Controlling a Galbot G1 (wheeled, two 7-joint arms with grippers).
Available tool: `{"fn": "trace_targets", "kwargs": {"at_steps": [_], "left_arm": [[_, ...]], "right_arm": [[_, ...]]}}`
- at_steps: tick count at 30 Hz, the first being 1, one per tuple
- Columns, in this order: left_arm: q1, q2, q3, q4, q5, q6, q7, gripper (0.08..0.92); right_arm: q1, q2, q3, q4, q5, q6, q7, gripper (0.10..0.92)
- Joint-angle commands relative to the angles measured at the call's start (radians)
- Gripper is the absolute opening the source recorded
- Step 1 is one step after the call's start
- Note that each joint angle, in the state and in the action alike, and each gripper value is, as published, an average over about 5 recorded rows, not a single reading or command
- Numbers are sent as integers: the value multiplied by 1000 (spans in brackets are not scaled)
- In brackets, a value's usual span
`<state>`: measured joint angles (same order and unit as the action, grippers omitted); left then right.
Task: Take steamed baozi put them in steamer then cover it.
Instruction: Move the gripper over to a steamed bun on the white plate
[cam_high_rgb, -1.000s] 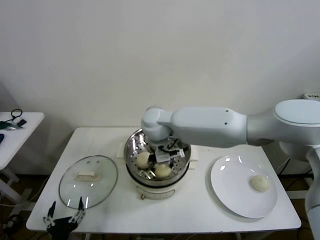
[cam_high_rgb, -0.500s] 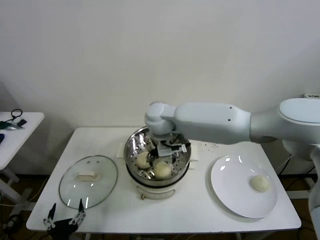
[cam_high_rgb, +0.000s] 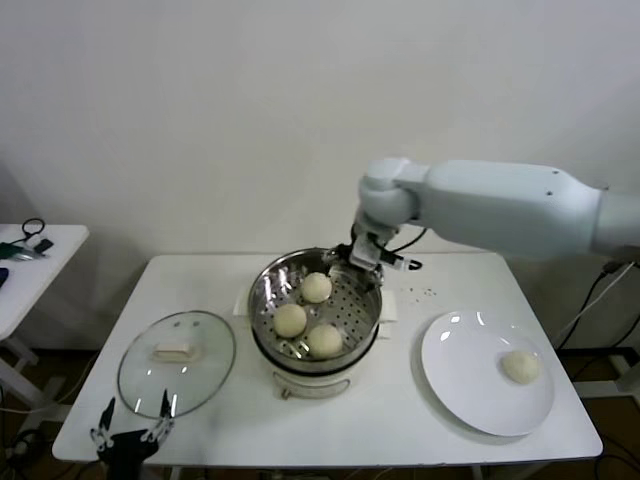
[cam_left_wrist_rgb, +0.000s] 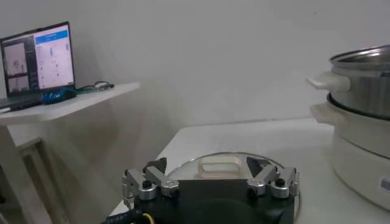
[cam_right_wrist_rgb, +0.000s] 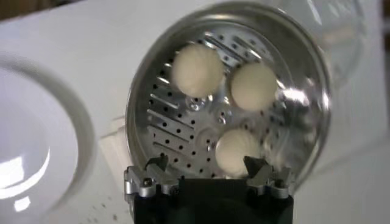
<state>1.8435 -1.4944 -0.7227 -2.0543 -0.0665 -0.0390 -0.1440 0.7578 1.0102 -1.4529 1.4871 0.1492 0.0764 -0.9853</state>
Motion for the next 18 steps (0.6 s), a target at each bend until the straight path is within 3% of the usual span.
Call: {"fn": "trace_targets", "kwargs": {"at_steps": [1,7,18], "left_arm": [[-5,3,2,-1,7,-1,0,823],[-6,0,6,-3,7,0,0,823],[-1,-5,2,-4,11,1,-1,823]], "right_arm": [[7,-328,-5,64,315,-572,41,823],[-87,-445,9,-13,260,-420,-67,823],[-444,-574,245,-131,-40,-321,-132,823]]}}
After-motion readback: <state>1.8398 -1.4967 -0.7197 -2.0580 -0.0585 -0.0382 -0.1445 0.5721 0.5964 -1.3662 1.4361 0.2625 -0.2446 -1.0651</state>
